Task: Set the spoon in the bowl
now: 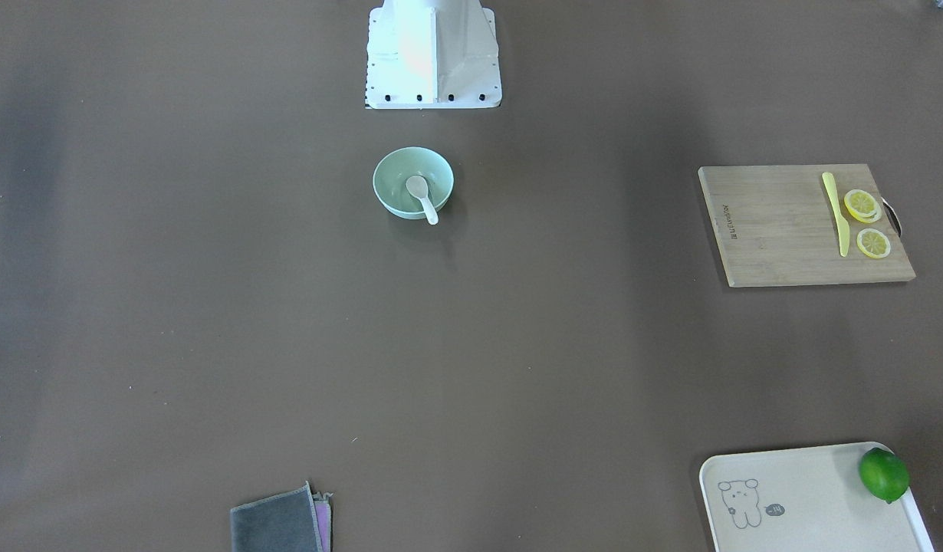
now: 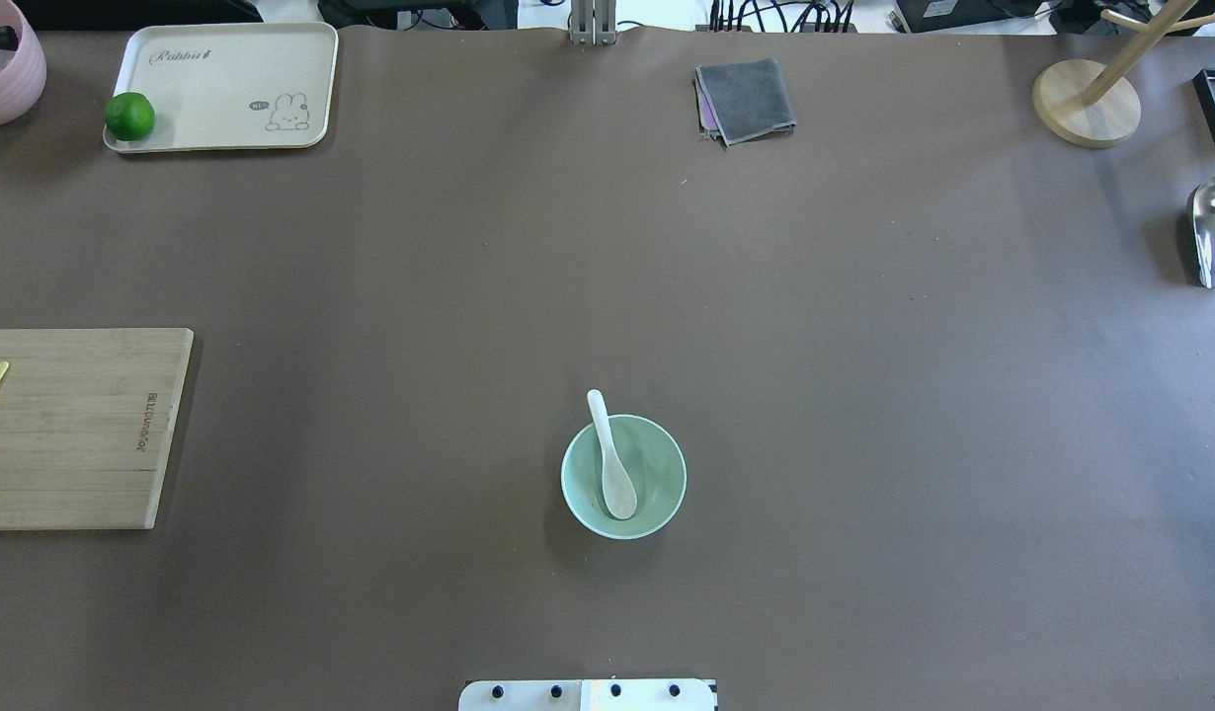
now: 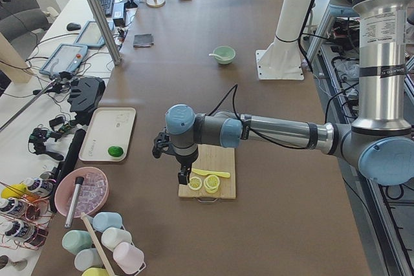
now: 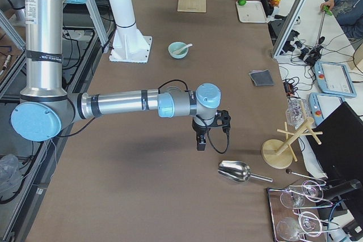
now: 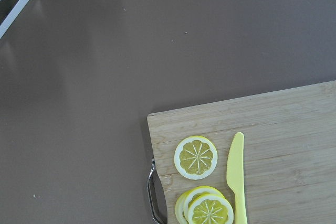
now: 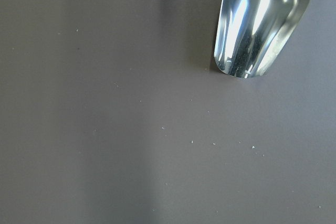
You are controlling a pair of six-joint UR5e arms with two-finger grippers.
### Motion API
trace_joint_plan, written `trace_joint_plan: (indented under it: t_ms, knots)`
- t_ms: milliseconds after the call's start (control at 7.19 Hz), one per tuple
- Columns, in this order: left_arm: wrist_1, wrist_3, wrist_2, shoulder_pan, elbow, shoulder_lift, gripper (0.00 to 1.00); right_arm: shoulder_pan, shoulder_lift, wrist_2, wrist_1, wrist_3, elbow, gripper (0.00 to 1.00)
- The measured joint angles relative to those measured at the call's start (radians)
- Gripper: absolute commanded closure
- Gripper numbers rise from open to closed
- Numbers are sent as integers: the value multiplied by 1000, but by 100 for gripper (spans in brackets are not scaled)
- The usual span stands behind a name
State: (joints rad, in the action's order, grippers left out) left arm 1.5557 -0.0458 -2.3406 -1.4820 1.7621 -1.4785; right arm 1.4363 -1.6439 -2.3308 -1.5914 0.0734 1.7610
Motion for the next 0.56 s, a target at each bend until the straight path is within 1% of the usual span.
trace_joint_plan:
  t_ms: [557]
  knots:
    - [-2,1,-3,0,1,-2,2,4,-9,-1,-1,-49,1,0]
